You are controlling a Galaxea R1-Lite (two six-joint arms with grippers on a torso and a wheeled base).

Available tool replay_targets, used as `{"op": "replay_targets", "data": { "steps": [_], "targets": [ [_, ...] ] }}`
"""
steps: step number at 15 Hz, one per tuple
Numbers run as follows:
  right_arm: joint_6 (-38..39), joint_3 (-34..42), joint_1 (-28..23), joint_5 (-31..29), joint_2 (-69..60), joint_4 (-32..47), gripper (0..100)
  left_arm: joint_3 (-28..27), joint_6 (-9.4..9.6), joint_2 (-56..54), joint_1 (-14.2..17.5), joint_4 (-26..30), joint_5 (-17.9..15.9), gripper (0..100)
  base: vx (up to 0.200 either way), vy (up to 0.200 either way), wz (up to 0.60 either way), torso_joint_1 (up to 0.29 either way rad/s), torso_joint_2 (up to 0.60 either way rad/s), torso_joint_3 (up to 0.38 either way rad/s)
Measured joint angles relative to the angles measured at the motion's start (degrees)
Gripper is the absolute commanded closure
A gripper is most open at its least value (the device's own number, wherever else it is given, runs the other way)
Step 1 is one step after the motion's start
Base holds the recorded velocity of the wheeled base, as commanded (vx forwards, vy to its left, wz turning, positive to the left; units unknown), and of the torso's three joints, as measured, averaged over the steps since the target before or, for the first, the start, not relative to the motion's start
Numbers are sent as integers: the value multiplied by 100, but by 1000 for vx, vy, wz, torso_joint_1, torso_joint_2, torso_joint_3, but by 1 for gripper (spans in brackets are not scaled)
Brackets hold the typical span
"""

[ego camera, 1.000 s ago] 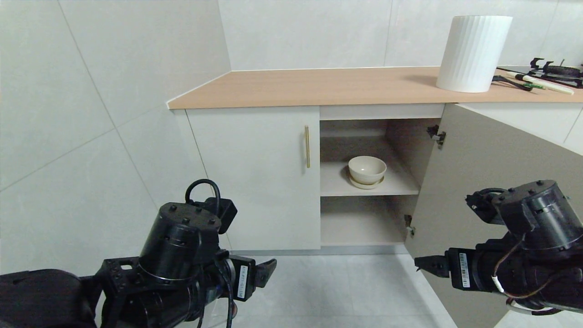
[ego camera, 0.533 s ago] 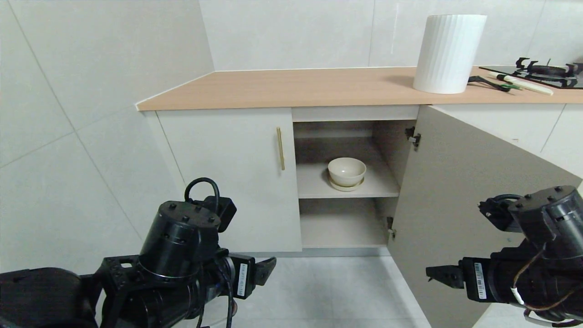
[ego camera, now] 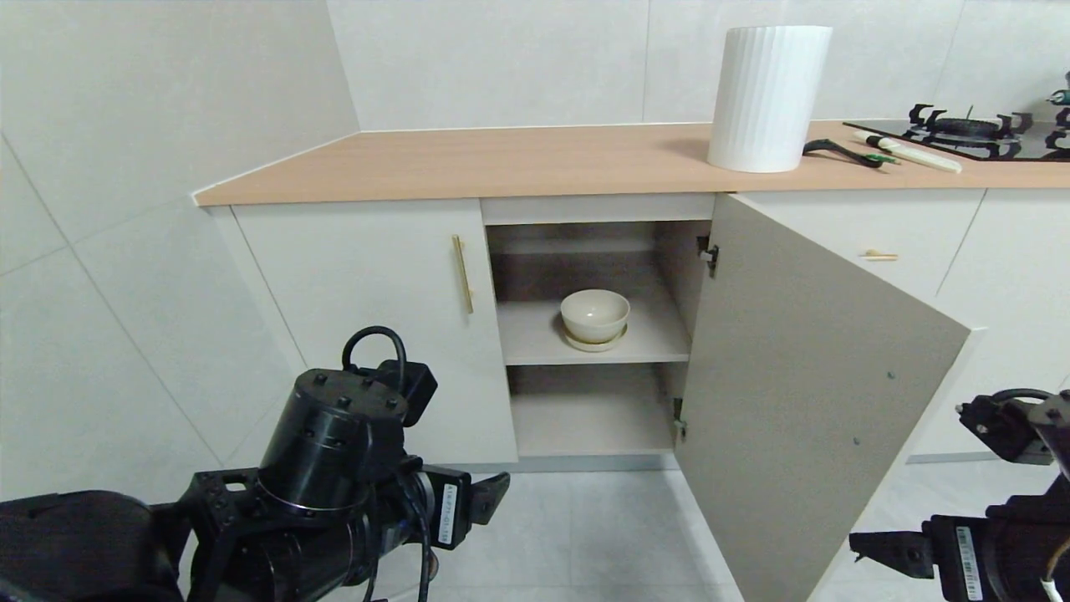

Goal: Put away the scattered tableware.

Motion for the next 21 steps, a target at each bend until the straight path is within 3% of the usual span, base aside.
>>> {"op": "replay_targets", "data": {
  "steps": [8, 10, 13, 17, 21],
  "targets": [
    [-286, 68, -1816, -5, -517, 267, 0, 2, 0, 0, -6, 0, 0, 0, 0, 0, 0, 0, 0, 0],
    [-434, -34, -2313, 2, -514, 111, 0, 2, 0, 0, 5, -2, 1, 0, 0, 0, 0, 0, 0, 0],
    [-579, -122, -3062, 33, -258, -734, 0, 2, 0, 0, 0, -27, 0, 0, 0, 0, 0, 0, 0, 0],
    [-580, -179, -3491, 52, 406, -1796, 0, 2, 0, 0, 0, -28, 1, 0, 0, 0, 0, 0, 0, 0],
    [-517, -527, -3538, 88, 1147, -2124, 0, -2, 0, 0, 6, -35, 0, 0, 0, 0, 0, 0, 0, 0]
  ]
}}
